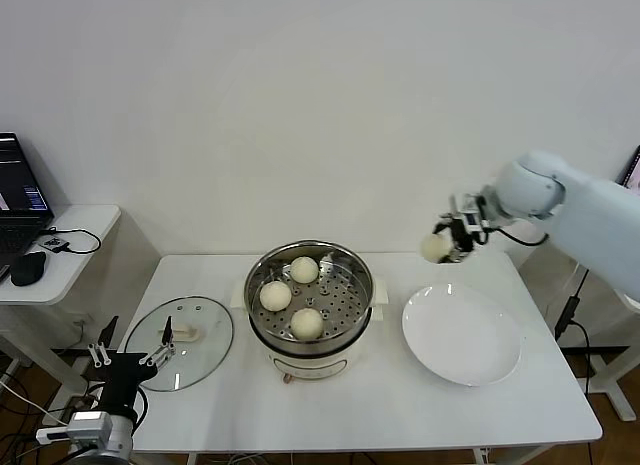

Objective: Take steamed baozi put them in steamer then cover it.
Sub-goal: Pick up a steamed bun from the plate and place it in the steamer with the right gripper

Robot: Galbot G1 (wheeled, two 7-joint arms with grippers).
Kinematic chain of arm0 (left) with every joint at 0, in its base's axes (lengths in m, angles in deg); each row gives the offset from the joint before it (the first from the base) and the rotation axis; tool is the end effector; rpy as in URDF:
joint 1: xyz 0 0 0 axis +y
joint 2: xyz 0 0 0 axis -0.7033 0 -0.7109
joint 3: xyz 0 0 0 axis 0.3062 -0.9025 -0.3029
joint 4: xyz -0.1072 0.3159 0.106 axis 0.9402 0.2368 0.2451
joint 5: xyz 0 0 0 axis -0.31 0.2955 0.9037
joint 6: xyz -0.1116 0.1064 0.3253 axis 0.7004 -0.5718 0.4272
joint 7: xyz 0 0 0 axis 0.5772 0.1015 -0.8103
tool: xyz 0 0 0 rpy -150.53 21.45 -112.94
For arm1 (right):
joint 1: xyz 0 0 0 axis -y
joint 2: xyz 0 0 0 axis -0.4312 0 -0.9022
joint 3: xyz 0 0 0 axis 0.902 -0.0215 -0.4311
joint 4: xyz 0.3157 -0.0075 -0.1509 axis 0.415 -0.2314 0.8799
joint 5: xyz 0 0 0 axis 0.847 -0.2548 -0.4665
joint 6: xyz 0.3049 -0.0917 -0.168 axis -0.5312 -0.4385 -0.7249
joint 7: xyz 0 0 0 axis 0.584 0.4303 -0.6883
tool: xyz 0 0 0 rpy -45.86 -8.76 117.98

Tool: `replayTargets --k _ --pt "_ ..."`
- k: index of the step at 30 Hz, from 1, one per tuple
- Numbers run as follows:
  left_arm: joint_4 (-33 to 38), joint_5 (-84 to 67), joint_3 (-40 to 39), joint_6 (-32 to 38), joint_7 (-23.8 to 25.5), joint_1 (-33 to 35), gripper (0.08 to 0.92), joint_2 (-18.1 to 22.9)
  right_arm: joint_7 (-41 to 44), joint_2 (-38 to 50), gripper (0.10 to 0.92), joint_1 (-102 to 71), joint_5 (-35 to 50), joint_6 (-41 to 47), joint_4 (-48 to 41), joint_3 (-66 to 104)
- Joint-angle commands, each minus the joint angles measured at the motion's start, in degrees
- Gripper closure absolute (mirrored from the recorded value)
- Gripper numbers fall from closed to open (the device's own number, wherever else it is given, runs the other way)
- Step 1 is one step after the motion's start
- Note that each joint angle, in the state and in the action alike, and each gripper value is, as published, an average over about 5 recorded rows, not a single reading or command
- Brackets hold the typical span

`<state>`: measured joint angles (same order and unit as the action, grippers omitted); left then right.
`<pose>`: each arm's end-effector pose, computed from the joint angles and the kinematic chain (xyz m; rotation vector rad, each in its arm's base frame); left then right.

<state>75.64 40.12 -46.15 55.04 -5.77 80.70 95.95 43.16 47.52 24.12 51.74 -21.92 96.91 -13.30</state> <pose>0.1681 0.0960 -0.2565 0.2084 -3.0595 -0.3074 0.5282 -0.0605 -0.0127 1.2335 -1.6448 1.5376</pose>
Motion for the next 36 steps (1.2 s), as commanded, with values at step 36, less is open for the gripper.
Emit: replayTargets --k 36 --pt "-1.94 -0.28 1.10 0.83 -0.12 -0.44 0.177 0.95 -9.70 -26.21 0.389 -7.67 9.16 16.88 -9.38 -7.95"
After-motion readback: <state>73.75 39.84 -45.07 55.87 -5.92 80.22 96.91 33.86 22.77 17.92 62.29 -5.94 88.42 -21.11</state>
